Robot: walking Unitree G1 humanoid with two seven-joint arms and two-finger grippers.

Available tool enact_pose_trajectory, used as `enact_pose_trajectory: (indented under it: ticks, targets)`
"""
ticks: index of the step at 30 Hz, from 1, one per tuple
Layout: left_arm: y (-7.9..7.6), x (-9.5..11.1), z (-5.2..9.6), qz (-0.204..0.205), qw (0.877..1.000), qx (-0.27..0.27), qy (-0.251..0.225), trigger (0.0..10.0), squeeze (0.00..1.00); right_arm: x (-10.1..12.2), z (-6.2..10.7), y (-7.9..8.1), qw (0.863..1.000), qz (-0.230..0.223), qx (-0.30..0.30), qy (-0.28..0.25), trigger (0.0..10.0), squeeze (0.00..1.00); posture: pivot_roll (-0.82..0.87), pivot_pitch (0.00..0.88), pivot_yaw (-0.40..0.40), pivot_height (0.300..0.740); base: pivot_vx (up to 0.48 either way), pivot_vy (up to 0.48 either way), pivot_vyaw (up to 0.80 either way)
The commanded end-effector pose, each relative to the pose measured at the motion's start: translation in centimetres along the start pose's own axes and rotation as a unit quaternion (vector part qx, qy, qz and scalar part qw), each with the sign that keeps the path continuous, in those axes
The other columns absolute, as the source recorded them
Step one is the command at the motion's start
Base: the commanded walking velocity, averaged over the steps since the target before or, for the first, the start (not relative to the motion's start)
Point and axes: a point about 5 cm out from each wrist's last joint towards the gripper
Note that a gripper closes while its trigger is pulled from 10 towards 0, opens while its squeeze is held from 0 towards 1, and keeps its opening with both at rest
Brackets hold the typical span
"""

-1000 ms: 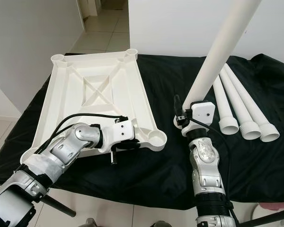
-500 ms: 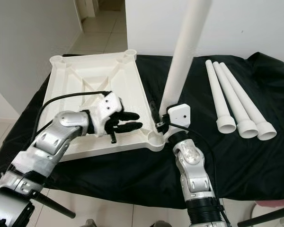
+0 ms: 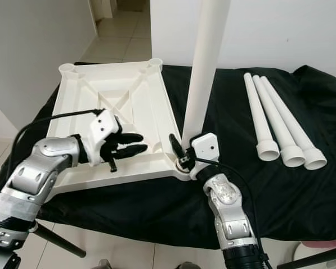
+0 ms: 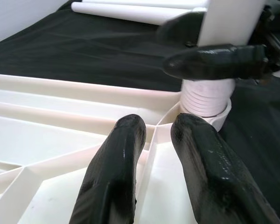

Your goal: Building children table

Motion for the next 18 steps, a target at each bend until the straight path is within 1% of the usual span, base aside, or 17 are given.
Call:
enact_pose_trajectory:
  ticks: [1, 2, 3, 6, 7, 11, 13, 18]
  targets:
    - [0.6, -0.1, 0.1, 0.012, 0.997, 0.076, 0.016, 10.0, 0.00, -0.2, 0.3, 0.2, 1.000, -0.004, 0.012, 0.009, 10.0, 0.00, -0.06, 0.000, 0.005, 0.740, 0.000, 0.000, 0.00]
    - [0.6, -0.1, 0.1, 0.012, 0.997, 0.076, 0.016, 10.0, 0.00, -0.2, 0.3, 0.2, 1.000, -0.004, 0.012, 0.009, 10.0, 0.00, -0.06, 0.000, 0.005, 0.740, 0.000, 0.000, 0.00]
    - [0.8, 0.0, 0.2, 0.025, 0.996, 0.085, 0.012, 10.0, 0.00, -0.4, 0.5, 0.2, 1.000, -0.004, 0.016, 0.013, 10.0, 0.00, -0.06, 0.000, 0.000, 0.740, 0.000, 0.000, 0.00]
    - [0.9, 0.1, 0.2, 0.033, 0.995, 0.092, 0.011, 10.0, 0.00, -0.7, 0.7, 0.1, 1.000, -0.002, 0.021, 0.020, 10.0, 0.00, -0.06, 0.000, 0.002, 0.740, 0.000, 0.000, 0.00]
    - [1.1, 0.2, 0.3, 0.036, 0.994, 0.103, 0.008, 10.0, 0.00, -1.2, 0.8, -0.2, 0.999, -0.001, 0.025, 0.031, 10.0, 0.00, -0.06, 0.000, 0.000, 0.740, 0.000, 0.000, 0.00]
    - [1.5, 0.3, 0.3, 0.035, 0.992, 0.121, 0.010, 10.0, 0.00, -2.0, 1.0, -0.6, 0.998, 0.003, 0.031, 0.047, 10.0, 0.00, -0.05, 0.000, 0.001, 0.740, 0.000, 0.000, 0.00]
    - [1.8, 0.2, 0.4, 0.033, 0.990, 0.135, 0.018, 10.0, 0.00, -2.5, 1.1, -0.9, 0.997, 0.008, 0.048, 0.061, 10.0, 0.00, -0.05, 0.000, -0.005, 0.740, 0.000, 0.000, 0.00]
    - [2.0, 0.3, 0.5, 0.035, 0.989, 0.141, 0.016, 10.0, 0.00, -2.8, 1.5, -1.1, 0.996, 0.011, 0.062, 0.066, 10.0, 0.00, -0.05, 0.000, -0.006, 0.740, 0.000, 0.000, 0.00]
Point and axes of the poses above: a point about 5 cm out from each wrist's last joint towards the gripper, its own z axis pointing back from the gripper into the wrist, its own x axis along the axis of the wrist's last joint, y = z × x, and after that the axes turned 10 degrees about -z, right-handed
